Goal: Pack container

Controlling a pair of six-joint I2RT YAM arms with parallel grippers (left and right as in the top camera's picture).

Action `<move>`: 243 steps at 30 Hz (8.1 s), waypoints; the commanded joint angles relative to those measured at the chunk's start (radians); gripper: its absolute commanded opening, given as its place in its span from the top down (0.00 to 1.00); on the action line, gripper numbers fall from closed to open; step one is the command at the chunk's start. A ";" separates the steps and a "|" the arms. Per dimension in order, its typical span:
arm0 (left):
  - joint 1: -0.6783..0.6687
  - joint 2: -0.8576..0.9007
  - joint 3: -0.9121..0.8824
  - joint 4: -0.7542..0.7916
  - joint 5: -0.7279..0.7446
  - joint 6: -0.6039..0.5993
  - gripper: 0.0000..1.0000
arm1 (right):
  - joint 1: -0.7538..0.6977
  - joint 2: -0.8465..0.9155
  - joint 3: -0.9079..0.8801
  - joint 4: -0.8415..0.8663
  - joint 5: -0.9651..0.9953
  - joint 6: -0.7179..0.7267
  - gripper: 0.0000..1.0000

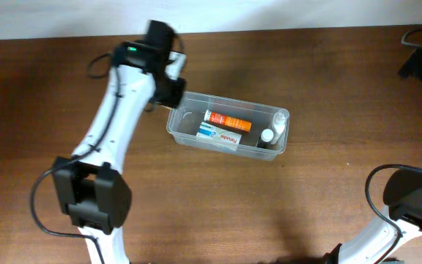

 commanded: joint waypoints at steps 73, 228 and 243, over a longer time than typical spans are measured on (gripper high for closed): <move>-0.103 0.320 0.015 -0.019 -0.075 -0.092 0.53 | -0.003 -0.020 0.015 0.000 0.009 0.001 0.02; 0.350 -2.024 -1.971 1.176 0.195 0.107 0.01 | -0.003 -0.020 0.015 0.000 0.009 0.001 0.02; 0.365 -2.040 -1.972 1.173 0.150 0.138 0.01 | -0.003 -0.020 0.015 0.000 0.009 0.001 0.02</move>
